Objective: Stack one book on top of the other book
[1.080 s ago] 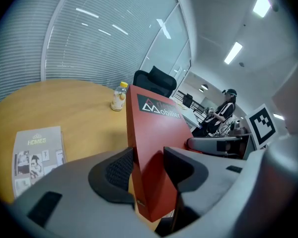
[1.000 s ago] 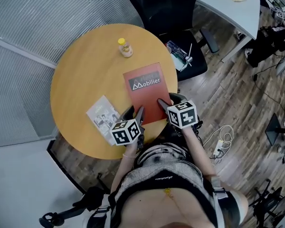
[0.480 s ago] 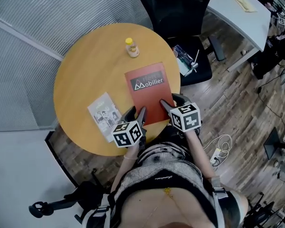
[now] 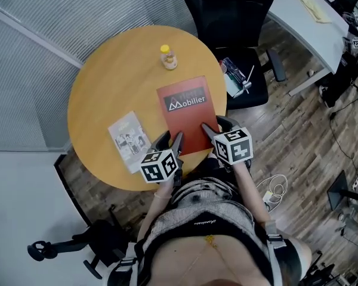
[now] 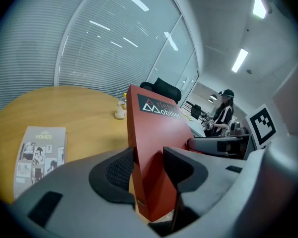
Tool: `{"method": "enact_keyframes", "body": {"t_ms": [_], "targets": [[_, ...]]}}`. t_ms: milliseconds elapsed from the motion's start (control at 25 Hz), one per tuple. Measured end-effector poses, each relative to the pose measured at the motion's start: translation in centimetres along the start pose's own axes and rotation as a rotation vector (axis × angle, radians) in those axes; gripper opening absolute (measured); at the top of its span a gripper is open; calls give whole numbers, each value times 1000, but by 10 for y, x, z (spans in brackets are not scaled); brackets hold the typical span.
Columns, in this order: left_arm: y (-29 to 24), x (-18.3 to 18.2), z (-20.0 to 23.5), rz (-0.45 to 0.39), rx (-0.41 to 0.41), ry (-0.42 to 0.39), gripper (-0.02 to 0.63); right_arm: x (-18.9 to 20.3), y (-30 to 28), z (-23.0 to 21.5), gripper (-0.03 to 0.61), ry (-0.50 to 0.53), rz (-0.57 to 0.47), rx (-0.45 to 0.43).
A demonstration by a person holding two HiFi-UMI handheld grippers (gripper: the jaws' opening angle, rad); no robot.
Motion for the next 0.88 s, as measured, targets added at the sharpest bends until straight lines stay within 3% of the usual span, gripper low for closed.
{"method": "enact_keyframes", "body": {"t_ms": [480, 880], "targets": [[3, 3, -13, -44, -63, 46, 193, -5, 4, -7, 216, 42, 18, -69], [24, 2, 19, -57, -102, 86, 193, -9, -19, 25, 216, 77, 50, -104]]}}
Point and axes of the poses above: the fingertips, and each gripper's own axes: y backward along the fingers, z to its left, x out of its underside, the point moved 2 cm from there along y, backward along the fingers, and after that the axes turned 3 degrees about -y, right-handed, at the moved point
